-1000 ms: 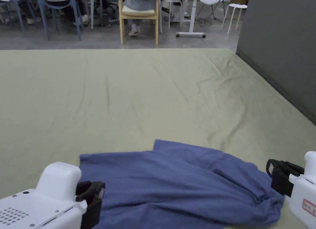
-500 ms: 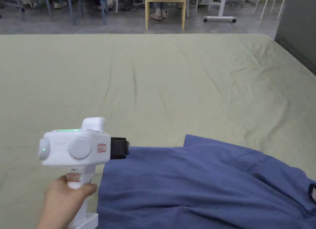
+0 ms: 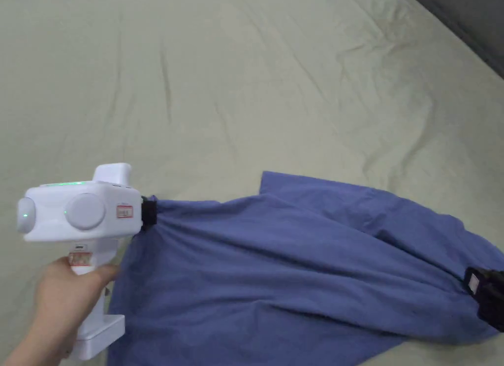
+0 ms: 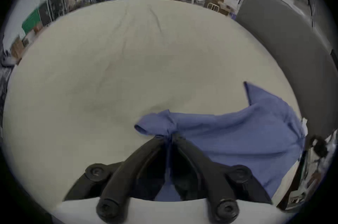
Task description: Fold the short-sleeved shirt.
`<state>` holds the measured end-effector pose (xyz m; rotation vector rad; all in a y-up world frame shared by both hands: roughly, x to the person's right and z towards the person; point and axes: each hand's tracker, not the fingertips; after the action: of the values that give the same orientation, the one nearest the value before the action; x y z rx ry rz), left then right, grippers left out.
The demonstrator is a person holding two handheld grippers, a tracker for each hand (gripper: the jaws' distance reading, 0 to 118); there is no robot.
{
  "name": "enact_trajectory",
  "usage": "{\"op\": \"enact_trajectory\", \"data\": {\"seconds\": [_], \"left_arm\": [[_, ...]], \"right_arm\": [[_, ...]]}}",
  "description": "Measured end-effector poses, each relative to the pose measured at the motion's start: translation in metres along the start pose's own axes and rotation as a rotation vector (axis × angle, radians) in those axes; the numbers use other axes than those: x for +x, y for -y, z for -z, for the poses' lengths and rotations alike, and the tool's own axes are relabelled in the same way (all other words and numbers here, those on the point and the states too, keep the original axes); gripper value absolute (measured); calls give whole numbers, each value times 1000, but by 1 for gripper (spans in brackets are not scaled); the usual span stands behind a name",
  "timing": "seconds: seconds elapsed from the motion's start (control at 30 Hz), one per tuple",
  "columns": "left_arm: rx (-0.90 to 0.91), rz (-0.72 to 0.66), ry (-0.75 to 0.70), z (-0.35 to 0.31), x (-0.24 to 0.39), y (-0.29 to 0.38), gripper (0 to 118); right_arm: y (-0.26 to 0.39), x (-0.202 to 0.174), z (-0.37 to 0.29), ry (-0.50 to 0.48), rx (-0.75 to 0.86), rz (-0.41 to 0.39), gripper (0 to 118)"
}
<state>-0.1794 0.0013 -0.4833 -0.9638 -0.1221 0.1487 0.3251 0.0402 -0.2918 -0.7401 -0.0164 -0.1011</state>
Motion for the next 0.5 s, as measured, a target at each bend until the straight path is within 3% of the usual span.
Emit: {"op": "enact_trajectory", "data": {"seconds": [0.13, 0.17, 0.2, 0.23, 0.33, 0.47, 0.5], "left_arm": [[101, 3, 63, -39, 10, 1, 2], [122, -2, 89, -53, 11, 3, 2], [145, -7, 102, -64, 12, 5, 2], [151, -4, 99, -74, 8, 12, 2], [185, -24, 119, -99, 6, 20, 2], [192, -31, 100, -114, 9, 30, 2], [186, -31, 91, -114, 15, 36, 2]], "right_arm": [[3, 23, -21, 30, -15, 87, 4], [3, 34, -20, 55, -52, 109, 27], [4, 44, -17, 64, -115, 135, 94], [11, 59, -13, 26, -220, 187, 118], [5, 79, 3, 66, -282, 299, 118], [10, 88, 45, 42, -287, 269, 117], [9, 87, 54, 30, -300, 247, 110]]}}
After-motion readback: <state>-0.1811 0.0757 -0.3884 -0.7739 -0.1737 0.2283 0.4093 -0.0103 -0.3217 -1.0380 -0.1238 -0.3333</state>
